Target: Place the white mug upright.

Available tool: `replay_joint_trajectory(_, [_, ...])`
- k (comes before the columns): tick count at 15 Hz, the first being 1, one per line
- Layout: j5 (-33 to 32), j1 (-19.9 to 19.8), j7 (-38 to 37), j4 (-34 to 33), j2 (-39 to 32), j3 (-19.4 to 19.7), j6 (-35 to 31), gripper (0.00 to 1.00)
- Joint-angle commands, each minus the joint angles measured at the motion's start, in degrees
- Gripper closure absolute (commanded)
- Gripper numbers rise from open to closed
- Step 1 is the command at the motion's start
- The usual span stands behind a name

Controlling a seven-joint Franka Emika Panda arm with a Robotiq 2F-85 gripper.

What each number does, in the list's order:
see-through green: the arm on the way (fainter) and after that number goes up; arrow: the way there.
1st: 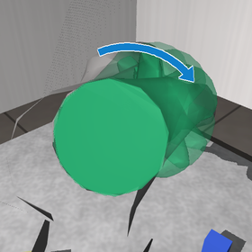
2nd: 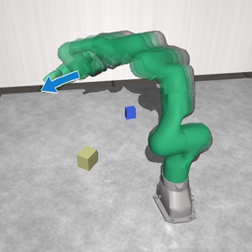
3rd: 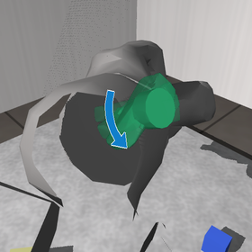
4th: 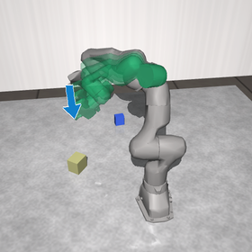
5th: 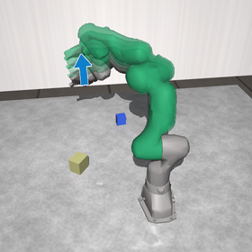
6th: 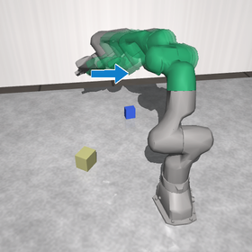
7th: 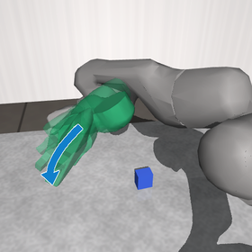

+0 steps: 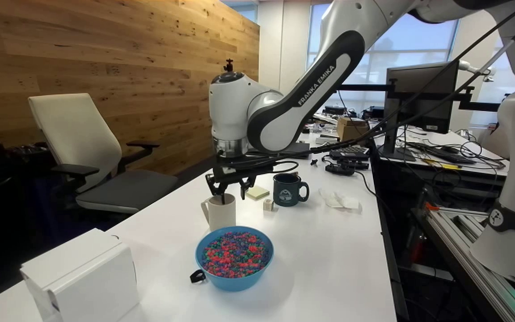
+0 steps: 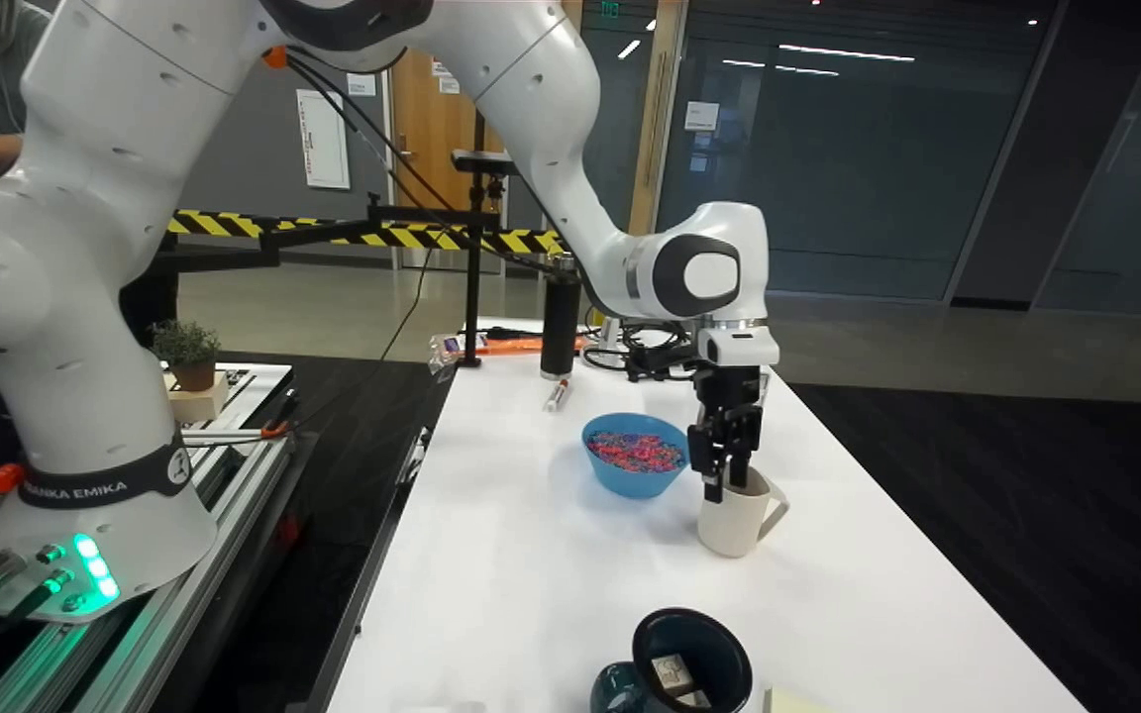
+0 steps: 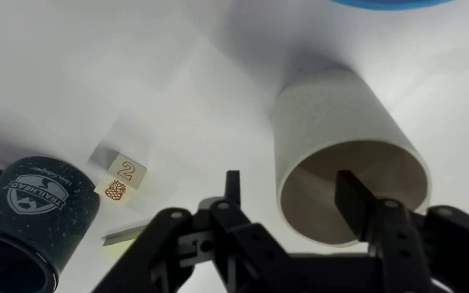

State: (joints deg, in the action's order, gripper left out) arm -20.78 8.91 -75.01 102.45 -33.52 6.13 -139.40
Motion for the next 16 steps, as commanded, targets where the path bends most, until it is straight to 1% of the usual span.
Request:
replay_joint_trajectory(1, [2.22,1.07,-0.39,4.31,4.41,0.75,-1.47,0.07])
replay_joint_trajectory(2, [2.05,1.23,-0.46,5.46,5.94,0.74,-1.72,0.01])
replay_joint_trajectory(4, [0.83,1.93,-0.5,7.58,9.37,1.02,-0.98,0.0])
replay_joint_trajectory(6, [-1.42,3.09,-1.1,8.88,12.43,1.72,1.26,0.0])
replay_joint_trajectory(8, [-1.18,2.56,3.13,10.04,15.8,0.38,5.77,0.0])
replay_joint_trajectory(12, [-0.09,0.9,14.67,10.86,20.95,-2.22,15.09,0.0])
replay_joint_trajectory(14, [0.16,0.15,19.75,10.75,22.68,-2.92,17.77,0.0])
replay_joint_trajectory(16, [1.09,-0.8,24.53,10.46,23.62,-3.52,17.97,0.0])
